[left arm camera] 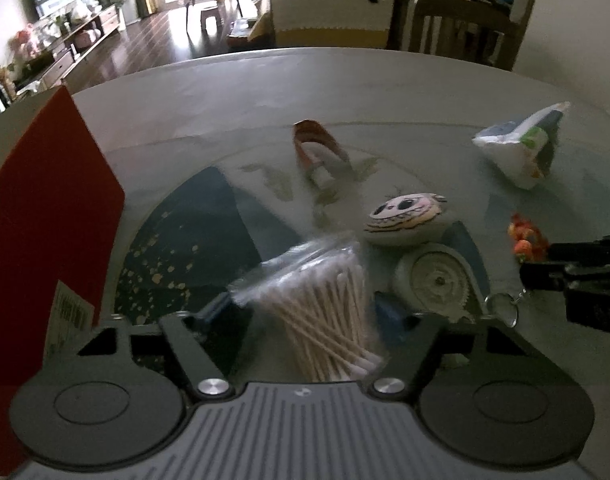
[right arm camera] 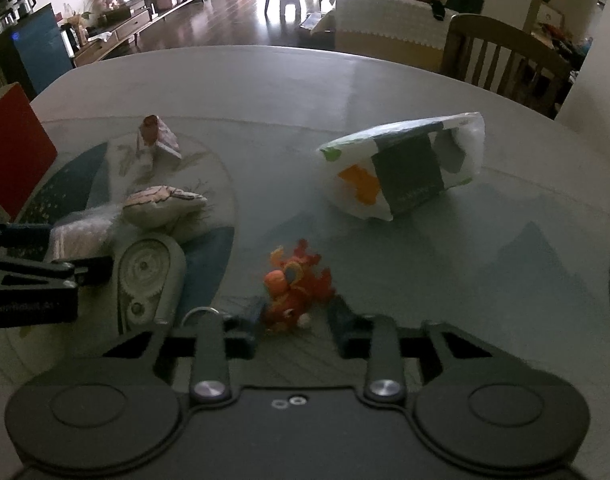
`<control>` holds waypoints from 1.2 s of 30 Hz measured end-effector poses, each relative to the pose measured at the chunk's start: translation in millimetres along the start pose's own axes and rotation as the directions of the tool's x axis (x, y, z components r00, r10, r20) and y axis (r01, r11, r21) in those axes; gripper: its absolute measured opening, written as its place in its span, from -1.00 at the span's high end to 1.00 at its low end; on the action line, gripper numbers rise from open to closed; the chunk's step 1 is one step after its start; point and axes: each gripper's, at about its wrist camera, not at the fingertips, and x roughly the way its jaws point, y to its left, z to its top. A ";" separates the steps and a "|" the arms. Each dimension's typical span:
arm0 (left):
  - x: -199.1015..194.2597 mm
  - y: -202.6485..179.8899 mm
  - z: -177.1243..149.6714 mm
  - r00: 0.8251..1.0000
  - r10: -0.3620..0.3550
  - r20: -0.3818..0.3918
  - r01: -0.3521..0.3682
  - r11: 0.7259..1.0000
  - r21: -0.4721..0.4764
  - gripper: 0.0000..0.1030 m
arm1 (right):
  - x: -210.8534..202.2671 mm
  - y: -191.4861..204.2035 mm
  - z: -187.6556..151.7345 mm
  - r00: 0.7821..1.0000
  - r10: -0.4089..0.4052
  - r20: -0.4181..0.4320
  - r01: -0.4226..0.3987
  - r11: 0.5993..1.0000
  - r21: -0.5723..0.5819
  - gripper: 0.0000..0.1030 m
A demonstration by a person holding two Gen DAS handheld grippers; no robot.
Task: Organize objects
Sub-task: 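Grasp the cotton swab bag with left gripper while right gripper grasps orange keychain toy, then carry swab bag and orange toy over the box and open both grippers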
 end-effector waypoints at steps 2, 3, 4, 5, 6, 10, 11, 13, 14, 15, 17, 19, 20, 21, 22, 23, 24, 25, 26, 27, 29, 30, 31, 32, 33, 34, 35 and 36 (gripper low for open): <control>-2.7 -0.5 -0.4 1.000 -0.010 -0.002 0.010 1.000 0.008 -0.09 | -1.6 -2.2 -1.6 1.000 0.010 -0.004 -0.010 1.000 0.014 0.55; -4.1 0.2 -0.9 1.000 -0.014 -0.005 0.014 1.000 0.004 -0.01 | -3.1 -2.9 -2.7 1.000 0.011 -0.002 -0.011 1.000 0.020 0.55; -5.7 1.4 -1.9 1.000 -0.018 -0.008 0.018 1.000 -0.006 0.05 | -5.3 -3.4 -4.5 1.000 0.010 0.003 -0.010 1.000 0.024 0.55; -7.3 2.1 -3.4 1.000 -0.020 -0.007 0.020 1.000 -0.015 0.06 | -8.4 -4.3 -6.7 1.000 0.009 0.009 -0.010 0.999 0.030 0.55; -9.5 2.9 -5.5 1.000 -0.023 -0.006 0.023 0.999 -0.024 0.07 | -11.7 -5.1 -8.3 1.000 0.014 0.015 -0.015 0.999 0.038 0.55; -19.5 5.1 -15.5 0.999 -0.049 -0.012 0.048 0.998 -0.050 0.09 | -28.0 -6.4 -16.6 0.998 0.042 0.036 -0.044 0.997 0.058 0.56; -22.4 6.1 -17.7 0.998 -0.056 -0.014 0.055 0.997 -0.056 0.09 | -32.4 -7.5 -19.0 0.998 0.047 0.040 -0.049 0.997 0.063 0.56; -29.1 9.0 -22.7 0.998 -0.068 -0.012 0.067 0.995 -0.074 0.09 | -42.2 -8.6 -23.5 0.997 0.059 0.051 -0.063 0.995 0.071 0.56; -32.4 10.7 -25.3 0.998 -0.070 -0.012 0.068 0.994 -0.081 0.09 | -46.9 -9.5 -25.9 0.996 0.066 0.055 -0.070 0.995 0.074 0.56; -35.8 12.5 -28.1 0.997 -0.075 -0.011 0.074 0.994 -0.086 0.09 | -51.1 -9.7 -28.3 0.996 0.070 0.059 -0.075 0.994 0.076 0.56; -41.5 15.0 -32.7 0.996 -0.088 -0.012 0.087 0.992 -0.092 0.09 | -59.9 -8.6 -33.7 0.995 0.079 0.063 -0.083 0.993 0.078 0.56; -48.9 16.9 -37.9 0.995 -0.101 -0.012 0.099 0.991 -0.089 0.09 | -68.5 -6.4 -38.8 0.994 0.085 0.068 -0.090 0.993 0.078 0.56; -52.8 17.2 -40.2 0.994 -0.106 -0.012 0.105 0.991 -0.087 0.09 | -72.9 -5.5 -41.9 0.994 0.088 0.070 -0.093 0.993 0.077 0.56; -56.7 17.9 -42.4 0.993 -0.114 -0.010 0.113 0.990 -0.086 0.09 | -76.8 -3.9 -44.7 0.993 0.091 0.071 -0.096 0.992 0.075 0.56; -60.4 18.6 -44.4 0.992 -0.123 -0.009 0.122 0.989 -0.085 0.09 | -80.7 -2.6 -47.8 0.993 0.092 0.070 -0.097 0.992 0.075 0.56; -64.2 19.2 -46.6 0.991 -0.131 -0.008 0.130 0.988 -0.084 0.09 | -84.5 -0.4 -51.0 0.994 0.092 0.066 -0.097 0.992 0.075 0.56; -68.6 19.7 -48.6 0.990 -0.139 -0.008 0.138 0.987 -0.082 0.09 | -88.0 1.3 -53.9 0.994 0.093 0.065 -0.098 0.992 0.075 0.56; -72.8 19.8 -50.7 0.989 -0.145 -0.008 0.144 0.986 -0.081 0.09 | -91.9 3.0 -56.5 0.993 0.097 0.063 -0.102 0.992 0.076 0.56; -76.4 20.2 -52.3 0.988 -0.152 -0.007 0.151 0.985 -0.078 0.09 | -96.7 4.8 -59.0 0.993 0.105 0.062 -0.110 0.991 0.079 0.56; -80.8 20.4 -53.8 0.987 -0.159 -0.007 0.158 0.985 -0.074 0.09 | -101.8 6.5 -61.3 0.992 0.113 0.062 -0.117 0.990 0.081 0.56; -88.2 20.9 -56.1 0.985 -0.170 -0.007 0.169 0.983 -0.066 0.09 | -111.1 10.3 -64.1 0.989 0.132 0.061 -0.137 0.986 0.093 0.56; -91.8 21.7 -57.3 0.984 -0.177 -0.006 0.176 0.982 -0.064 0.09 | -115.7 12.6 -65.3 0.988 0.140 0.063 -0.146 0.984 0.100 0.56; -95.1 22.6 -58.1 0.983 -0.181 -0.006 0.181 0.981 -0.065 0.09 | -120.9 15.3 -66.0 0.987 0.144 0.067 -0.151 0.983 0.103 0.56; -97.9 23.7 -58.9 0.983 -0.186 -0.008 0.185 0.981 -0.065 0.09 | -125.0 18.2 -66.1 0.987 0.145 0.072 -0.152 0.983 0.105 0.56; -100.9 25.5 -59.9 0.981 -0.195 -0.008 0.194 0.979 -0.064 0.09 | -128.9 21.2 -66.4 0.986 0.146 0.076 -0.154 0.982 0.107 0.56; -103.6 27.0 -60.6 0.980 -0.200 -0.008 0.199 0.978 -0.063 0.09 | -132.7 24.5 -66.4 0.986 0.148 0.079 -0.156 0.982 0.109 0.56; -106.6 28.6 -61.2 0.979 -0.204 -0.008 0.204 0.977 -0.058 0.09 | -136.9 28.5 -66.0 0.985 0.150 0.083 -0.159 0.981 0.111 0.56; -109.2 30.0 -61.6 0.978 -0.208 -0.007 0.207 0.977 -0.053 0.09 | -140.8 32.0 -65.6 0.985 0.150 0.087 -0.160 0.981 0.111 0.56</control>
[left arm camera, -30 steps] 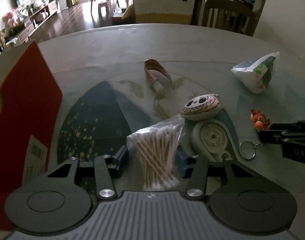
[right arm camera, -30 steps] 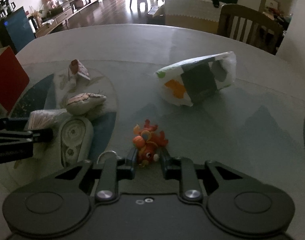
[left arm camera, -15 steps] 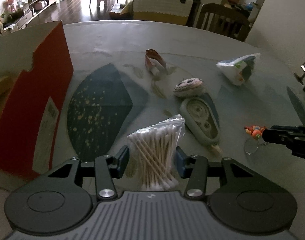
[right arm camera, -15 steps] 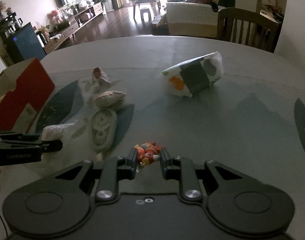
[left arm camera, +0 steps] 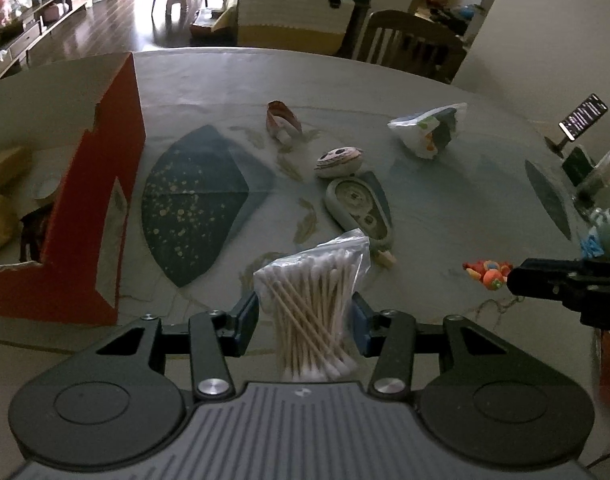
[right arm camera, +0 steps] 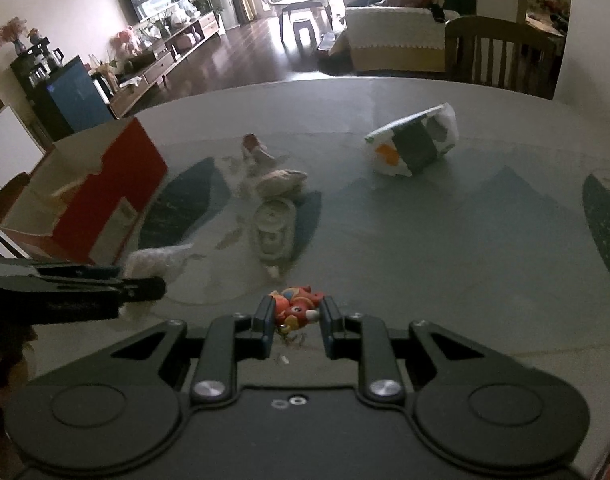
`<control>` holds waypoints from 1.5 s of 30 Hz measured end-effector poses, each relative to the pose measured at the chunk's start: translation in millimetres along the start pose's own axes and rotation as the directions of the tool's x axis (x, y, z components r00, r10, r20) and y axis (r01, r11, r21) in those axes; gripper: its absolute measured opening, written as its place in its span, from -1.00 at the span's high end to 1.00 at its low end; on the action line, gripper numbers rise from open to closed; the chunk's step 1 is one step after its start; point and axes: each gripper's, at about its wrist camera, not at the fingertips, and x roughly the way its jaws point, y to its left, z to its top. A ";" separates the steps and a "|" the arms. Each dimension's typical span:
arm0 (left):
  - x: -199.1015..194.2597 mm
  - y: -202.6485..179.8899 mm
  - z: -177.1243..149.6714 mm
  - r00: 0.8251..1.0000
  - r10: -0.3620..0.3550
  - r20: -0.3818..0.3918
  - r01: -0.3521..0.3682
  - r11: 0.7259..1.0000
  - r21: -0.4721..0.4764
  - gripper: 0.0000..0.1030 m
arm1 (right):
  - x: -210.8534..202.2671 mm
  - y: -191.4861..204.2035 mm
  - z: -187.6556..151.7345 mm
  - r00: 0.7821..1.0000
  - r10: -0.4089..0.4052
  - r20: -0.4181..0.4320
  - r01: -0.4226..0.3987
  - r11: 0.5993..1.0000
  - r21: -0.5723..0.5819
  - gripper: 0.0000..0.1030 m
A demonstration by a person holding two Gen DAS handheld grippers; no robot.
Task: Organize objects
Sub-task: 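Carry swab bag and orange toy over the box and open both grippers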
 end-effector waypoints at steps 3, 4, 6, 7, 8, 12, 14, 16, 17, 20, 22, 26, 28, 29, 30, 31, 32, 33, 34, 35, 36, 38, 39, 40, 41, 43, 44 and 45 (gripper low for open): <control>-11.7 3.9 -0.4 1.000 -0.021 0.017 0.021 1.000 0.014 0.09 | -8.3 14.1 3.2 1.000 -0.004 0.018 0.004 1.000 -0.016 0.56; -16.3 5.4 0.2 0.999 -0.028 0.025 0.027 0.999 0.018 0.09 | -10.7 19.0 4.5 1.000 -0.009 0.023 0.010 1.000 -0.019 0.56; -25.6 9.6 2.1 0.998 -0.044 0.039 0.043 0.999 0.025 0.09 | -14.5 29.3 7.7 0.999 -0.012 0.033 0.012 1.000 -0.020 0.56; -30.1 11.9 3.3 0.998 -0.052 0.046 0.051 0.998 0.030 0.09 | -16.2 34.3 9.2 0.999 -0.012 0.037 0.013 1.000 -0.024 0.56; -34.5 14.6 4.6 0.997 -0.057 0.053 0.056 0.998 0.034 0.09 | -17.7 40.3 11.0 0.999 -0.016 0.044 0.018 0.999 -0.029 0.56; -50.8 27.8 11.2 0.994 -0.082 0.068 0.079 0.996 0.044 0.09 | -20.4 64.8 18.2 0.998 -0.016 0.063 0.020 0.998 -0.052 0.56; -57.3 35.4 14.4 0.993 -0.096 0.071 0.093 0.995 0.042 0.09 | -20.6 78.8 22.8 0.997 -0.011 0.074 0.016 0.998 -0.066 0.56; -64.1 43.3 16.8 0.992 -0.096 0.082 0.093 0.995 0.046 0.09 | -20.0 92.8 27.9 0.997 -0.003 0.083 0.010 0.997 -0.079 0.56; -67.1 47.7 18.0 0.992 -0.096 0.087 0.092 0.995 0.048 0.09 | -19.5 100.5 30.5 0.996 0.002 0.088 0.006 0.996 -0.087 0.56; -76.0 63.0 21.3 0.991 -0.093 0.100 0.088 0.995 0.049 0.09 | -16.4 124.5 38.9 0.995 0.019 0.102 -0.007 0.994 -0.113 0.56; -82.8 75.3 23.8 0.990 -0.089 0.107 0.084 0.995 0.052 0.09 | -13.4 139.0 44.1 0.993 0.028 0.111 -0.014 0.992 -0.128 0.56; -95.3 101.9 29.1 0.990 -0.070 0.122 0.064 0.997 0.053 0.09 | -5.9 171.5 55.6 0.991 0.051 0.125 -0.030 0.985 -0.168 0.56; -101.1 116.7 32.4 0.990 -0.059 0.128 0.053 0.997 0.053 0.09 | -1.8 186.9 61.3 0.990 0.060 0.131 -0.035 0.982 -0.184 0.56; -104.3 125.1 34.6 0.990 -0.051 0.133 0.045 0.998 0.051 0.09 | 0.6 194.3 64.5 0.989 0.067 0.133 -0.041 0.981 -0.188 0.56; -107.7 133.3 36.3 0.989 -0.043 0.140 0.037 0.998 0.049 0.09 | 2.8 201.5 67.8 0.988 0.074 0.136 -0.047 0.980 -0.193 0.56; -110.2 139.2 37.6 0.989 -0.037 0.144 0.031 0.998 0.048 0.08 | 5.0 209.3 71.4 0.987 0.080 0.139 -0.051 0.979 -0.199 0.56; -113.1 147.5 40.0 0.988 -0.029 0.150 0.022 0.999 0.047 0.08 | 7.4 215.9 74.4 0.986 0.084 0.142 -0.053 0.977 -0.206 0.56; -115.1 154.0 42.2 0.988 -0.021 0.154 0.014 0.999 0.045 0.08 | 9.9 222.4 77.5 0.986 0.086 0.145 -0.054 0.976 -0.212 0.56; -116.7 160.6 43.6 0.987 -0.014 0.158 0.007 0.999 0.046 0.08 | 12.0 228.5 80.1 0.985 0.090 0.145 -0.057 0.974 -0.217 0.56; -118.5 167.1 45.8 0.987 -0.006 0.160 -0.001 0.999 0.047 0.08 | 15.4 236.0 83.0 0.985 0.094 0.145 -0.059 0.972 -0.225 0.56; -119.6 174.0 48.5 0.987 0.002 0.161 -0.010 0.999 0.049 0.08 | 18.6 241.3 85.4 0.985 0.095 0.146 -0.059 0.971 -0.233 0.56; -120.0 186.8 54.1 0.986 0.022 0.165 -0.031 0.998 0.054 0.08 | 25.5 252.7 89.6 0.984 0.099 0.150 -0.059 0.966 -0.254 0.56; -119.5 193.2 56.8 0.985 0.035 0.166 -0.045 0.997 0.056 0.08 | 29.4 258.0 91.6 0.984 0.099 0.150 -0.057 0.964 -0.261 0.56; -118.5 199.2 59.6 0.985 0.044 0.168 -0.055 0.997 0.058 0.08 | 33.1 262.9 93.5 0.984 0.099 0.149 -0.056 0.962 -0.267 0.56; -116.8 204.6 62.5 0.984 0.053 0.169 -0.064 0.996 0.061 0.08 | 38.1 267.7 95.2 0.984 0.099 0.149 -0.055 0.960 -0.275 0.56; -111.9 215.6 68.6 0.983 0.072 0.170 -0.084 0.995 0.062 0.08 | 49.0 275.3 97.5 0.985 0.093 0.147 -0.048 0.957 -0.288 0.56; -108.2 221.5 72.7 0.983 0.078 0.169 -0.089 0.994 0.063 0.08 | 55.3 278.6 98.6 0.986 0.087 0.145 -0.041 0.955 -0.293 0.56; -103.9 226.8 76.5 0.983 0.081 0.167 -0.093 0.994 0.060 0.08 | 61.4 281.5 99.2 0.986 0.086 0.142 -0.040 0.954 -0.296 0.56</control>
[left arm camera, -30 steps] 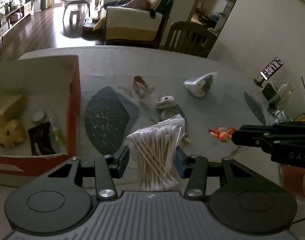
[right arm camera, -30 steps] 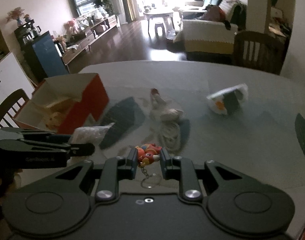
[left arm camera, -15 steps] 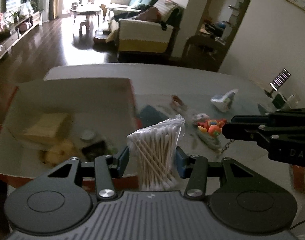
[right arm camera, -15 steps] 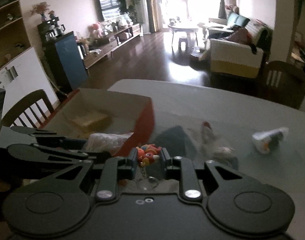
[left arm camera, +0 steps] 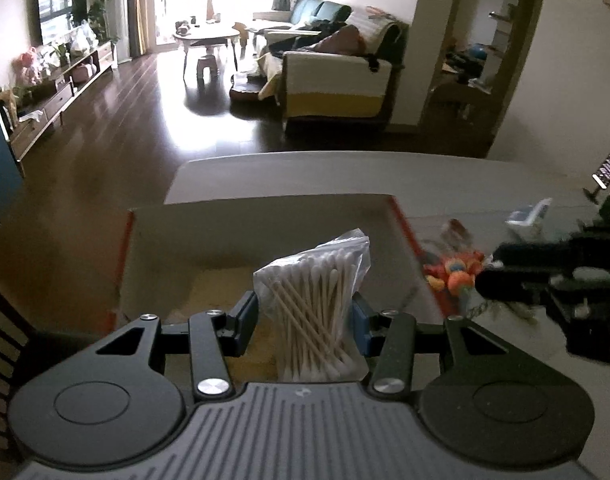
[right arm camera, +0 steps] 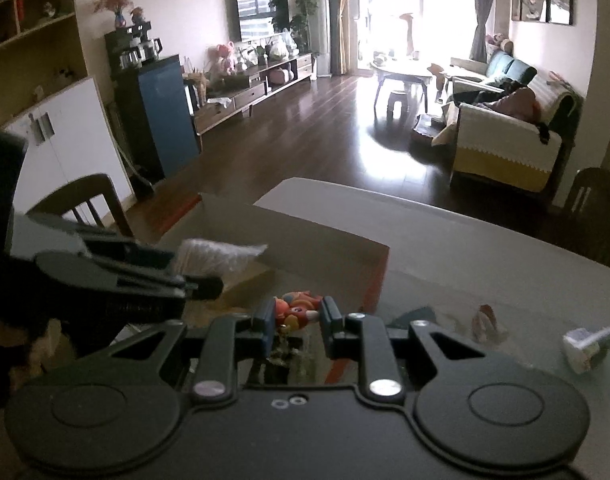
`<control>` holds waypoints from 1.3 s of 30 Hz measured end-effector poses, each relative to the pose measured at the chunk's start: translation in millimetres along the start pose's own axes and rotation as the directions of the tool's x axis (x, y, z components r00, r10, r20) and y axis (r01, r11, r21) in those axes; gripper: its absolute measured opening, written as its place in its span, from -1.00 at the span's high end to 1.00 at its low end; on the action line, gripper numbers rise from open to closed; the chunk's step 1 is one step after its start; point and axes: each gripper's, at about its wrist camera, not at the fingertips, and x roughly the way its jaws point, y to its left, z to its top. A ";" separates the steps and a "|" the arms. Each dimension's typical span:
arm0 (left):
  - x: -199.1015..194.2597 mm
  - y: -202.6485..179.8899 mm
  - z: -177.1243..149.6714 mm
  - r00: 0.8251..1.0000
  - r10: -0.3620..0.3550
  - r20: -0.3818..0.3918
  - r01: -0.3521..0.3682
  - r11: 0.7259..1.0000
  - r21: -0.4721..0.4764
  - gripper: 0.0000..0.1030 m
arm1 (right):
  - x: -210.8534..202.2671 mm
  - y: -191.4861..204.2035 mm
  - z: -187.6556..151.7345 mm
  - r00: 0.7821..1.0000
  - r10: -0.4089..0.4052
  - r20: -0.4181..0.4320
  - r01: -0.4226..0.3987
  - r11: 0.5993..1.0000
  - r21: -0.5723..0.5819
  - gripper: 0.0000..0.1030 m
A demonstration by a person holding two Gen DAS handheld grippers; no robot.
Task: Organize objects
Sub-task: 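Carry swab bag and orange toy over the box and open both grippers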
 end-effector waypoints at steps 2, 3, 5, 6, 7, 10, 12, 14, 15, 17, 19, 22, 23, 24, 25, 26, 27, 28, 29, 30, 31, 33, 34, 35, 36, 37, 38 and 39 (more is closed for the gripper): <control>11.4 7.1 4.8 1.000 0.003 -0.010 -0.003 1.000 -0.008 0.08 | 13.1 4.1 -0.4 1.000 -0.007 -0.013 0.007 1.000 -0.006 0.56; 17.9 11.1 6.6 1.000 0.002 -0.019 -0.003 1.000 -0.013 0.08 | 20.8 7.2 -0.8 1.000 -0.013 -0.022 0.013 1.000 -0.009 0.56; 30.7 16.5 8.9 0.999 0.006 -0.035 -0.006 1.000 -0.011 0.08 | 33.5 11.7 -2.8 0.999 -0.019 -0.038 0.018 1.000 -0.015 0.56; 37.6 17.3 9.9 0.999 0.008 -0.046 -0.009 1.000 -0.005 0.08 | 39.9 13.9 -3.0 0.999 -0.025 -0.047 0.025 0.999 -0.020 0.56; 43.5 17.8 11.0 0.998 0.010 -0.054 -0.010 1.000 0.002 0.08 | 45.9 15.8 -3.5 0.998 -0.034 -0.054 0.032 0.999 -0.028 0.56; 60.0 17.1 16.7 0.997 0.009 -0.070 -0.007 1.000 0.027 0.08 | 62.1 17.5 -3.7 0.996 -0.043 -0.075 0.040 0.999 -0.037 0.56; 70.5 16.1 18.1 0.997 0.010 -0.080 -0.007 0.999 0.035 0.08 | 72.9 19.7 -4.5 0.995 -0.049 -0.088 0.045 0.998 -0.044 0.56; 78.5 16.0 15.9 0.996 0.013 -0.089 -0.010 0.999 0.038 0.08 | 81.8 21.8 -5.9 0.994 -0.058 -0.095 0.052 0.997 -0.057 0.56; 83.4 15.4 17.1 0.995 0.013 -0.095 -0.009 0.999 0.040 0.08 | 86.9 21.8 -6.5 0.993 -0.061 -0.100 0.055 0.997 -0.063 0.56; 93.5 14.9 17.8 0.994 0.015 -0.107 -0.010 0.999 0.049 0.08 | 93.6 21.7 -9.2 0.992 -0.064 -0.110 0.057 0.996 -0.068 0.57; 101.7 14.2 18.7 0.993 0.017 -0.118 -0.010 0.998 0.058 0.08 | 99.8 22.4 -11.5 0.990 -0.064 -0.126 0.055 0.996 -0.073 0.57; 113.1 12.5 18.0 0.991 0.021 -0.132 -0.011 0.997 0.072 0.07 | 107.9 23.8 -17.4 0.987 -0.066 -0.147 0.055 0.995 -0.081 0.56; 117.0 11.0 18.3 0.990 0.025 -0.141 -0.014 0.997 0.075 0.07 | 110.1 25.2 -20.0 0.986 -0.061 -0.157 0.049 0.995 -0.082 0.56; 120.9 8.9 18.4 0.989 0.026 -0.148 -0.015 0.997 0.079 0.07 | 111.5 26.0 -22.2 0.984 -0.063 -0.164 0.049 0.995 -0.087 0.56; 123.5 7.7 18.2 0.988 0.025 -0.154 -0.012 0.996 0.083 0.07 | 113.1 27.4 -23.9 0.983 -0.068 -0.169 0.053 0.994 -0.094 0.56; 127.5 5.1 18.7 0.987 0.024 -0.161 -0.010 0.996 0.091 0.07 | 114.5 28.9 -25.5 0.982 -0.071 -0.174 0.055 0.993 -0.100 0.56; 130.7 2.2 18.8 0.985 0.025 -0.169 -0.008 0.995 0.100 0.07 | 115.6 30.0 -27.1 0.981 -0.075 -0.180 0.057 0.993 -0.104 0.56; 133.6 0.1 18.3 0.984 0.027 -0.176 -0.007 0.994 0.109 0.07 | 115.0 31.9 -27.9 0.981 -0.081 -0.174 0.061 0.992 -0.115 0.56; 136.8 -2.2 18.0 0.983 0.028 -0.183 -0.006 0.993 0.118 0.07 | 115.9 33.9 -28.1 0.981 -0.081 -0.177 0.060 0.991 -0.123 0.56; 139.3 -3.4 17.5 0.981 0.030 -0.192 -0.006 0.992 0.124 0.07 | 116.9 35.8 -28.4 0.981 -0.081 -0.179 0.058 0.990 -0.130 0.56; 142.0 -4.8 17.0 0.979 0.031 -0.200 -0.005 0.992 0.127 0.07 | 117.1 37.5 -28.9 0.980 -0.082 -0.182 0.057 0.989 -0.137 0.55; 146.8 -6.8 16.4 0.976 0.029 -0.214 -0.001 0.991 0.133 0.07 | 114.5 36.6 -29.2 0.979 -0.081 -0.189 0.054 0.988 -0.141 0.54; 148.6 -6.9 16.2 0.975 0.028 -0.222 0.002 0.991 0.134 0.07 | 114.0 37.4 -29.3 0.978 -0.081 -0.194 0.054 0.988 -0.142 0.53; 150.6 -7.7 15.7 0.973 0.028 -0.229 0.004 0.991 0.136 0.07 | 114.3 38.1 -28.5 0.976 -0.087 -0.201 0.058 0.988 -0.146 0.52; 152.7 -8.4 15.5 0.971 0.029 -0.239 0.004 0.990 0.138 0.07 | 114.4 39.7 -28.6 0.974 -0.094 -0.208 0.062 0.986 -0.153 0.51; 154.8 -9.2 15.2 0.967 0.031 -0.251 0.005 0.990 0.142 0.07 | 113.9 41.0 -28.9 0.972 -0.094 -0.216 0.061 0.986 -0.156 0.48; 156.4 -9.4 15.3 0.964 0.033 -0.263 0.006 0.990 0.144 0.07 | 113.0 41.9 -29.1 0.971 -0.088 -0.224 0.054 0.986 -0.156 0.46; 159.0 -10.0 14.5 0.959 0.032 -0.282 0.010 0.989 0.146 0.05 | 112.3 42.6 -29.2 0.970 -0.082 -0.229 0.047 0.987 -0.155 0.45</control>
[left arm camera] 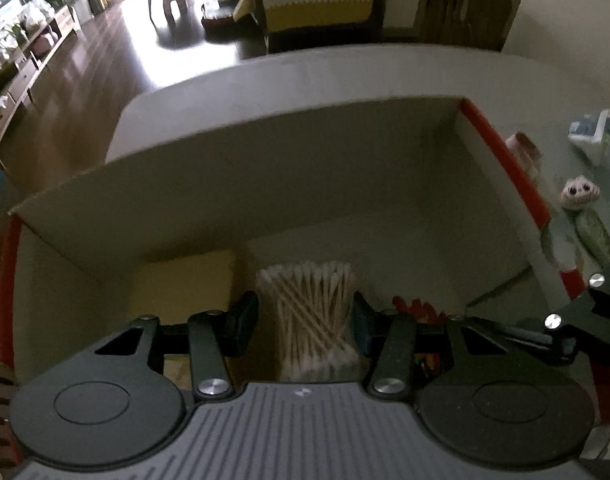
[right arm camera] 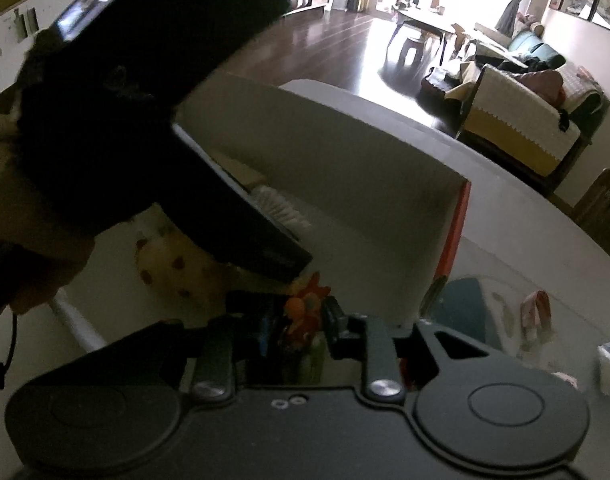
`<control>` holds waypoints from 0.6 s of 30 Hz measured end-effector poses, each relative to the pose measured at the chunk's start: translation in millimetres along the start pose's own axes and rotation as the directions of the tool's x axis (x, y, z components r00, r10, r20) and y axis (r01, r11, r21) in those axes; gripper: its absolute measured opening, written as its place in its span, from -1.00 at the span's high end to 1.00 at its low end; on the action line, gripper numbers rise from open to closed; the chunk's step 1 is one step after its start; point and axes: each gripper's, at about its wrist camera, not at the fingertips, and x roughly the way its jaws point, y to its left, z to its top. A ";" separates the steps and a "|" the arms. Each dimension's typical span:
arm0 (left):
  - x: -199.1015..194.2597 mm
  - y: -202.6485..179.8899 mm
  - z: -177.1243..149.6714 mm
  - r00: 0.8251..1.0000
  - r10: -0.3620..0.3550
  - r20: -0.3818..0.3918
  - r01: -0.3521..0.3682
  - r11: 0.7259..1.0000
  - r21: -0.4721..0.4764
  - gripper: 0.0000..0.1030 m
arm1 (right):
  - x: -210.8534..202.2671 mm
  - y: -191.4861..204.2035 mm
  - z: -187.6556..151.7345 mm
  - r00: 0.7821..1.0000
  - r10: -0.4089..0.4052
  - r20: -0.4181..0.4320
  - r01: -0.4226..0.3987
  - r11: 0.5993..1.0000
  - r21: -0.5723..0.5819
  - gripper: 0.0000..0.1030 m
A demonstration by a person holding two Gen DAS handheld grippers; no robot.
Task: Organize objects
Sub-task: 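Carry swab bag and orange toy over the box and open both grippers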
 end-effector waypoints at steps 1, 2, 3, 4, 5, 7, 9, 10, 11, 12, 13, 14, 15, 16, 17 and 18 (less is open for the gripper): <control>2.2 -0.3 0.7 1.000 -0.005 -0.018 0.005 1.000 0.004 0.01 | -1.3 0.4 -0.2 1.000 0.003 -0.003 -0.003 1.000 0.001 0.43; 3.1 -0.3 0.2 1.000 -0.006 -0.025 0.006 1.000 0.006 0.00 | -2.9 0.8 -0.6 1.000 0.003 -0.005 -0.003 1.000 0.001 0.39; 3.8 -0.4 -0.4 1.000 -0.003 -0.026 0.004 1.000 0.006 -0.03 | -5.2 -0.5 -1.3 1.000 0.005 -0.004 -0.005 1.000 0.001 0.37; 4.0 -0.5 -0.9 1.000 -0.001 -0.028 0.001 1.000 0.006 -0.08 | -7.2 -0.6 -1.8 1.000 0.006 -0.002 -0.006 1.000 0.003 0.33; 4.0 -0.8 0.2 1.000 0.000 -0.030 0.000 1.000 0.004 -0.10 | -9.2 -1.0 -1.9 1.000 0.007 0.000 -0.007 1.000 0.006 0.29; 2.2 -0.9 -0.6 1.000 0.003 -0.024 -0.003 1.000 -0.002 -0.19 | -14.2 -1.9 -2.4 1.000 0.011 0.005 -0.011 1.000 0.010 0.22; -1.8 -0.7 -1.1 1.000 0.008 -0.010 -0.008 1.000 -0.011 -0.30 | -19.6 -1.4 -3.4 1.000 0.015 0.013 -0.015 1.000 0.017 0.15; -4.4 -0.4 -0.4 1.000 0.009 -0.002 -0.009 1.000 -0.016 -0.32 | -22.2 -2.2 -3.9 1.000 0.017 0.016 -0.017 1.000 0.020 0.13; -6.8 0.0 -1.1 1.000 0.012 0.005 -0.012 1.000 -0.021 -0.32 | -25.0 -2.6 -4.7 1.000 0.016 0.019 -0.017 1.000 0.022 0.10; -9.1 0.2 -2.1 1.000 0.014 0.009 -0.014 1.000 -0.027 -0.32 | -27.6 -3.0 -5.1 1.000 0.016 0.023 -0.016 1.000 0.024 0.08; -11.4 0.3 -3.7 1.000 0.016 0.013 -0.016 0.999 -0.032 -0.33 | -30.4 -3.3 -5.5 0.999 0.016 0.028 -0.016 1.000 0.026 0.05; -14.1 1.4 -4.2 1.000 0.017 0.019 -0.016 0.999 -0.036 -0.33 | -31.8 -6.4 -4.8 0.999 0.016 0.033 -0.017 0.999 0.028 0.04; -16.6 0.5 -5.7 1.000 0.020 0.024 -0.019 0.999 -0.039 -0.33 | -34.0 -6.9 -4.8 0.999 0.016 0.037 -0.017 0.999 0.030 0.03; -19.6 0.2 -7.3 0.999 0.022 0.030 -0.020 0.999 -0.043 -0.33 | -35.7 -8.7 -3.5 0.999 0.017 0.041 -0.019 0.999 0.031 0.02; -22.9 0.2 -8.9 0.999 0.021 0.035 -0.019 0.999 -0.046 -0.33 | -36.9 -11.6 -2.0 0.999 0.018 0.047 -0.020 0.999 0.034 0.01; -26.9 2.2 -11.8 0.999 0.019 0.040 -0.017 0.999 -0.051 -0.33 | -39.5 -12.4 -2.6 0.998 0.020 0.051 -0.022 0.999 0.037 -0.05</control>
